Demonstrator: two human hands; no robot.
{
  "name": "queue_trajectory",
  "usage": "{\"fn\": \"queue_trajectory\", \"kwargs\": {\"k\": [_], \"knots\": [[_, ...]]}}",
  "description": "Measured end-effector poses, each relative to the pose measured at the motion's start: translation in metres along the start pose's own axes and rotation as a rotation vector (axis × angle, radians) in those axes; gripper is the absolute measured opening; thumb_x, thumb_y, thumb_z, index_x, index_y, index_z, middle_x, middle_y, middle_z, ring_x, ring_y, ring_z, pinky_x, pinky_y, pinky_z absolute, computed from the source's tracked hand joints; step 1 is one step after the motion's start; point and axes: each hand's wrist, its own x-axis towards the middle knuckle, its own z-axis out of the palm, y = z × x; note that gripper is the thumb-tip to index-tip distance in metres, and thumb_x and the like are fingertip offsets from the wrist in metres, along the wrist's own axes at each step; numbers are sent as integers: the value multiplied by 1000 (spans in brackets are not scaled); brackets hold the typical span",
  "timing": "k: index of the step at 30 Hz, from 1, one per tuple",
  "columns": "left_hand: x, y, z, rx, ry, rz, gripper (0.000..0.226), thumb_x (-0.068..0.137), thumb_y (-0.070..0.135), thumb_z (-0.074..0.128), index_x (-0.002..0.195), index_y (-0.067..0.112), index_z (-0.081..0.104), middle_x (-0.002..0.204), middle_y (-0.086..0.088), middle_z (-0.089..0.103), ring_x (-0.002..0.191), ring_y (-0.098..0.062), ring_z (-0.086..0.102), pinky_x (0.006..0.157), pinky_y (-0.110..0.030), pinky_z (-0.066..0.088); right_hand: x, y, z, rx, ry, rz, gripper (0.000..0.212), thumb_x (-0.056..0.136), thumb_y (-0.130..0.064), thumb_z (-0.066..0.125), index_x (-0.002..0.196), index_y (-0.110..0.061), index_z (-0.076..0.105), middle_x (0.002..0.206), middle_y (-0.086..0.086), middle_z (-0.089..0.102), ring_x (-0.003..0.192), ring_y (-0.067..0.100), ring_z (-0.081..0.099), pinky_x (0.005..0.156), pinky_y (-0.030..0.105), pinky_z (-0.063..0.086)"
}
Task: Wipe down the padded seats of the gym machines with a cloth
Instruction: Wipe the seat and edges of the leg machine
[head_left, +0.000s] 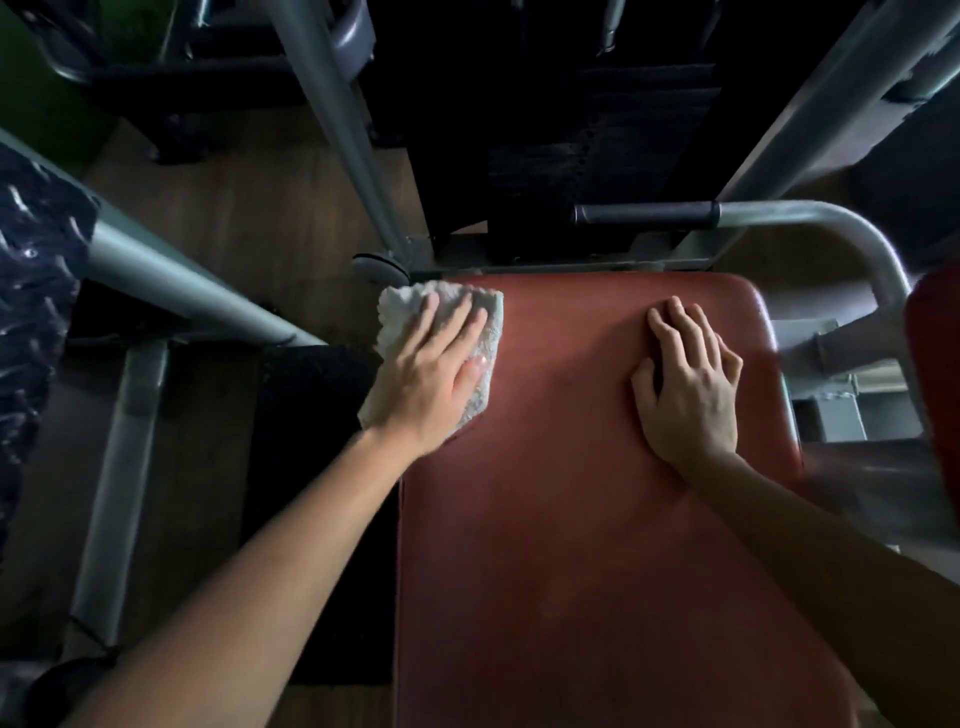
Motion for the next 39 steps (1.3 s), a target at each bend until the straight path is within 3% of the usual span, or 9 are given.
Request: {"fn": "queue_trajectory", "kwargs": {"k": [4, 7, 11, 14, 16, 18, 23, 28, 39], "knots": [[-91, 35, -1, -31, 40, 42, 45, 103, 26, 45, 144, 9, 54, 154, -5, 47, 150, -29, 31, 120, -49, 32, -1, 0, -3, 78, -5, 20, 54, 93, -28, 44, 146, -14, 49, 160, 7, 38, 152, 24, 25, 120, 45, 21], [-155, 55, 4, 16, -80, 117, 48, 108, 30, 39, 151, 9, 42, 162, -4, 34, 154, -29, 20, 122, -49, 26, -6, -2, -10, 173, -87, 30, 56, 94, -23, 52, 148, -10, 46, 162, 9, 33, 154, 29, 20, 124, 45, 14], [-140, 54, 0, 164, -170, 211, 52, 109, 29, 26, 153, 5, 37, 162, -10, 34, 153, -30, 21, 122, -52, 21, -55, -15, -24, 308, -213, 4, 57, 91, -10, 63, 146, -6, 49, 163, 9, 31, 154, 31, 18, 125, 45, 12], [-91, 47, 0, 215, -184, 10, 60, 107, 38, 11, 152, 11, 42, 160, -6, 38, 152, -30, 23, 123, -49, 15, -108, -20, -34, 356, -280, -9, 55, 94, -10, 60, 148, -10, 48, 163, 4, 31, 155, 23, 16, 127, 42, 15], [-89, 54, 4, 165, -136, -155, 60, 106, 43, 19, 150, 12, 46, 155, -4, 46, 149, -29, 31, 123, -47, 20, -139, -19, -37, 367, -290, -21, 56, 94, -8, 59, 149, -13, 48, 163, 0, 32, 154, 19, 16, 127, 39, 14], [-120, 70, 7, 153, -135, -113, 60, 106, 40, 16, 152, 12, 42, 155, -3, 47, 150, -24, 32, 123, -44, 20, -165, -19, -37, 342, -299, -46, 59, 94, -8, 58, 151, -16, 45, 163, -2, 30, 155, 19, 15, 127, 36, 9], [-188, 70, 14, 179, -228, -5, 66, 104, 47, -6, 161, 22, 16, 168, 6, 15, 157, -20, 0, 126, -41, 10, -222, -42, -32, 199, -278, -56, 65, 95, -30, 44, 158, -22, 29, 166, -7, 12, 155, 20, 0, 124, 35, -5], [-191, 77, 9, 19, -11, -42, 52, 104, 37, 36, 153, 21, 41, 161, 7, 37, 155, -22, 17, 122, -43, 28, -246, -73, -21, 62, -244, 62, 65, 100, -41, 21, 162, -21, 13, 169, -3, 0, 156, 22, -12, 124, 35, -14], [-185, 44, 18, -284, 119, 124, 51, 100, 38, 43, 148, 21, 50, 157, 9, 43, 154, -20, 20, 122, -46, 27, -249, -87, -18, -65, -154, 115, 63, 99, -44, 23, 160, -26, 22, 168, -7, 12, 156, 16, 1, 127, 40, 4]]}}
